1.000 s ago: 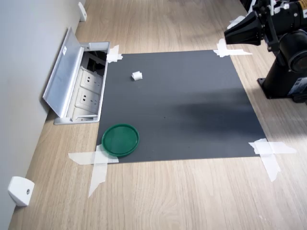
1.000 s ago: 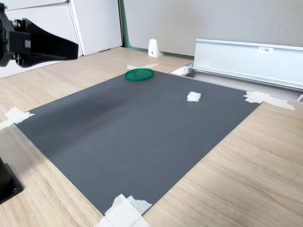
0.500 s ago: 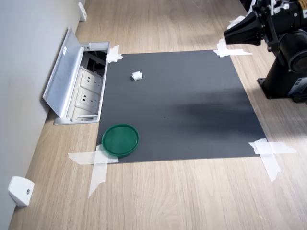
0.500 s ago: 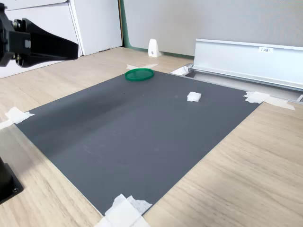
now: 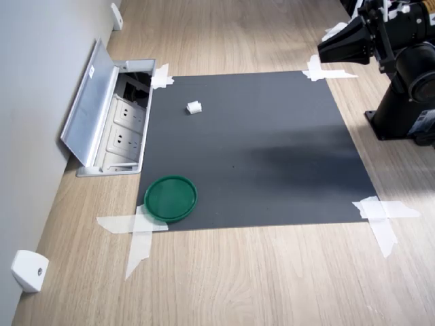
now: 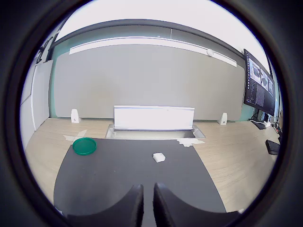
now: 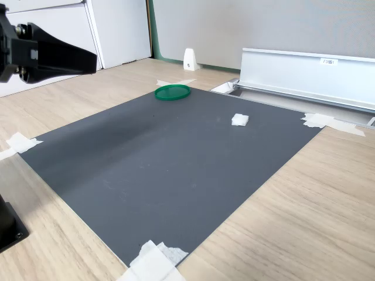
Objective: Grasp a white terminal and put it on the green lid.
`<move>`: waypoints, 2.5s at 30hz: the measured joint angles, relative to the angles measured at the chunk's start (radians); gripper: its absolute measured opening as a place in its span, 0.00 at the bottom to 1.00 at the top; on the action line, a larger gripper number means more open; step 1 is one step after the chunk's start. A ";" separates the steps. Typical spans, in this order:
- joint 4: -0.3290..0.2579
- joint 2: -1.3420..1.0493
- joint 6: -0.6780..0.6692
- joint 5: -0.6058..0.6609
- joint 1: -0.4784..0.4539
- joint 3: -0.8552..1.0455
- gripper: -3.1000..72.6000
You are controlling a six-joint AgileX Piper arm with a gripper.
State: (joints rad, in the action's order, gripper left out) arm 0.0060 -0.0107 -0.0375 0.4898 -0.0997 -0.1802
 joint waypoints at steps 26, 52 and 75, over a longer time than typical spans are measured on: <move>0.057 0.728 -0.034 0.157 0.000 -0.387 0.15; -0.035 1.586 -0.414 0.304 0.000 -0.901 0.11; -0.073 1.899 -0.493 0.442 -0.113 -1.216 0.90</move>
State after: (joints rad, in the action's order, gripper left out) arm -0.0665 1.8888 -0.5305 0.9317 -0.2126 -1.3964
